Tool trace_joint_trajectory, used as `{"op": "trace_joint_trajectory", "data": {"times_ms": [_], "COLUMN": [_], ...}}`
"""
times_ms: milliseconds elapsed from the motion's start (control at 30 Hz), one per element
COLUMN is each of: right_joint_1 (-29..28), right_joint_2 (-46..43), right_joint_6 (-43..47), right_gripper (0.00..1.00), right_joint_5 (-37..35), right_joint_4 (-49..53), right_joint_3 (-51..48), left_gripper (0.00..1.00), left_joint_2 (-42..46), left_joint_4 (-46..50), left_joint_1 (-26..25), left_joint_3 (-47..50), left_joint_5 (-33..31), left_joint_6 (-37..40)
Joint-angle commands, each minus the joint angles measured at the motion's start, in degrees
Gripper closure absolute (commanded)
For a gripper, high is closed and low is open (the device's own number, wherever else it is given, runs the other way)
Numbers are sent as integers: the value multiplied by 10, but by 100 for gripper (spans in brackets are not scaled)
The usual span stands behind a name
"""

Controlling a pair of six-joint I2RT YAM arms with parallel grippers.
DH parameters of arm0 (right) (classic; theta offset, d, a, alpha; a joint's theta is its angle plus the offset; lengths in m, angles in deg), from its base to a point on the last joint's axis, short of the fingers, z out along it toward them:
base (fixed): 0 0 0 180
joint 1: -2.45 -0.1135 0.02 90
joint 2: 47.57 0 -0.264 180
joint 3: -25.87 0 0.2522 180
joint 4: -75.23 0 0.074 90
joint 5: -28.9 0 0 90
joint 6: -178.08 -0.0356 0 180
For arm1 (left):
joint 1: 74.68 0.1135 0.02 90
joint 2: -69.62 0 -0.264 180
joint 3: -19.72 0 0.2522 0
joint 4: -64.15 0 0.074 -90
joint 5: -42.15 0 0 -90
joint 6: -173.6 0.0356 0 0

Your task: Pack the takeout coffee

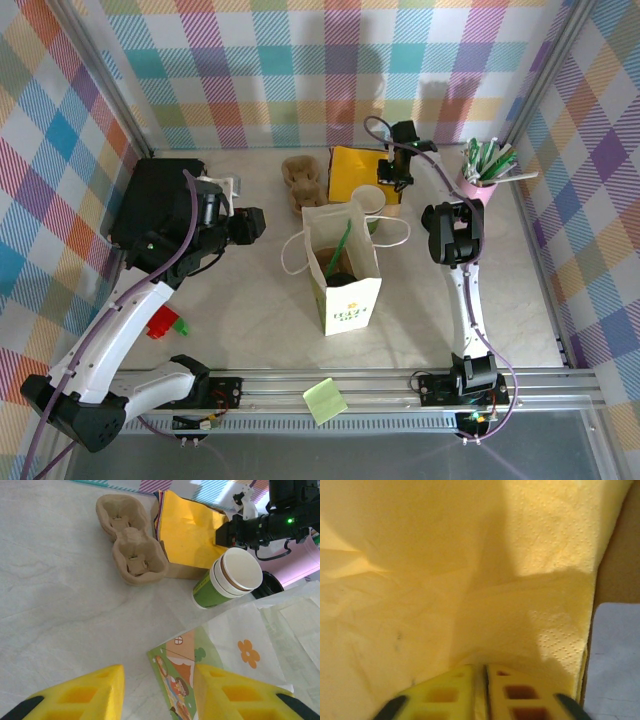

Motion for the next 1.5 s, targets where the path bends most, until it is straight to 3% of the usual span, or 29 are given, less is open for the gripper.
{"op": "trace_joint_trajectory", "data": {"times_ms": [0,67,167,333,467,733,1133,1467], "right_joint_1": [0,-1,-2,-4,-13,-24,-23,-11], "right_joint_2": [-29,-22,-11,12,28,45,26,-20], "right_joint_6": [9,18,30,47,65,64,36,36], "right_gripper": [57,44,36,31,23,21,38,59], "right_joint_5": [22,24,21,27,-9,-29,-59,-48], "right_joint_4": [-16,-20,-24,-24,-21,6,3,-5], "right_joint_3": [21,21,24,36,39,44,1,12], "left_gripper": [60,60,60,60,60,60,60,60], "left_joint_2": [9,8,8,5,4,0,5,9], "left_joint_4": [12,12,12,14,15,15,20,18], "left_joint_1": [-6,-6,-6,-6,-6,-6,-6,-6], "left_joint_3": [-16,-15,-14,-12,-11,-7,-5,1], "left_joint_5": [-6,-4,-4,-7,-10,-11,-13,-11], "left_joint_6": [3,4,5,7,7,7,11,9]}}
